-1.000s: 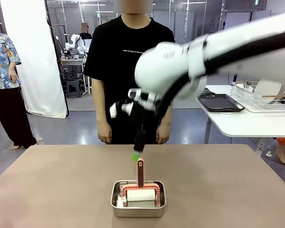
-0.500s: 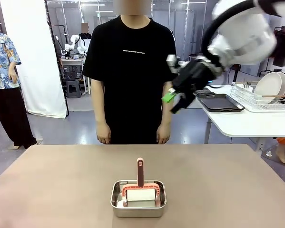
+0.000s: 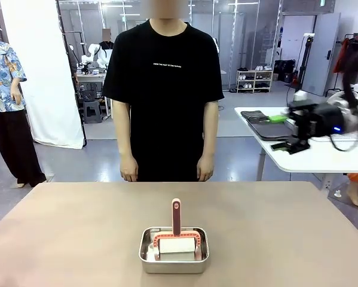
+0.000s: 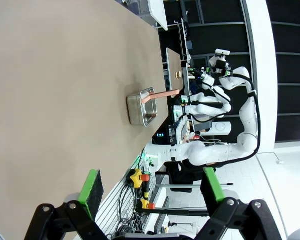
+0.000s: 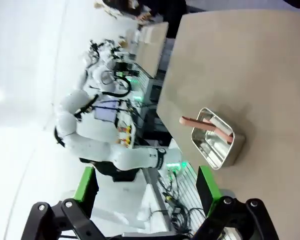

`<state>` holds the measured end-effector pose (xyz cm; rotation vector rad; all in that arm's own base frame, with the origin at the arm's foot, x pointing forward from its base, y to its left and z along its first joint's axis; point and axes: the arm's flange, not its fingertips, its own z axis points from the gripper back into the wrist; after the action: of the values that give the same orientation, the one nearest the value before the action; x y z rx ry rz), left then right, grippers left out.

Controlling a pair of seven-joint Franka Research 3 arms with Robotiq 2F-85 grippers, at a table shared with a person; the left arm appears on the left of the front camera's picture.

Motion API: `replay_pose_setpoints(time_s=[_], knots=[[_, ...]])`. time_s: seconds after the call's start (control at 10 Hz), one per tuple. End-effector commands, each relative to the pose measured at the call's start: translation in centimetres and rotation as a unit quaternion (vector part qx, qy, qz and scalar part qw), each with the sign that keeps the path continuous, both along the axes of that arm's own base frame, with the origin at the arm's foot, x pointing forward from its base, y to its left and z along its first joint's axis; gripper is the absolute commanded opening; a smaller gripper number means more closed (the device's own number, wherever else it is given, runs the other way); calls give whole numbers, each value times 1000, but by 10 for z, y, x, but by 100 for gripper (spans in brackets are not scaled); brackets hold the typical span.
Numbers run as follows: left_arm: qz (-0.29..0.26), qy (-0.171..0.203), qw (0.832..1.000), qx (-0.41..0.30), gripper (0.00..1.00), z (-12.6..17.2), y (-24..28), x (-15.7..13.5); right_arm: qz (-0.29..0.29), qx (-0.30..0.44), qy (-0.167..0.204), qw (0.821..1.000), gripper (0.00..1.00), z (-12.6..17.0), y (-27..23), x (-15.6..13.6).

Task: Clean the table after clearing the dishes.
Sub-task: Place the Lint Roller back on top of the Airtight Container.

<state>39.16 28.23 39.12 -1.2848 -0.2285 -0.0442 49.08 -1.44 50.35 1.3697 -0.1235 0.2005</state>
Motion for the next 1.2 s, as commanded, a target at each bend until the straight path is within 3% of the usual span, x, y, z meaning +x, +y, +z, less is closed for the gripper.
replay_pose_setpoints(time_s=[0.0, 0.1, 0.6, 0.7, 0.9, 1.1], knots=[[3, -3, 1000, -1, 100, 2, 0, -4, -44, 12, -25, 999, 100, -8, -49, -25], [3, -3, 1000, -1, 100, 2, 0, -4, -41, 22, -44, 998, 100, -14, -78, -33], [3, -3, 1000, -1, 100, 2, 0, -4, -7, 11, -51, 999, 100, -25, -176, -57], [3, -3, 1000, -1, 100, 2, 0, -4, -20, 17, -67, 997, 100, -30, -186, -61], [3, -3, 1000, -1, 100, 2, 0, -4, -22, 14, -36, 999, 100, -46, -190, -66], [3, -3, 1000, -1, 100, 2, 0, -4, -29, 14, -49, 998, 100, -32, -187, -63]])
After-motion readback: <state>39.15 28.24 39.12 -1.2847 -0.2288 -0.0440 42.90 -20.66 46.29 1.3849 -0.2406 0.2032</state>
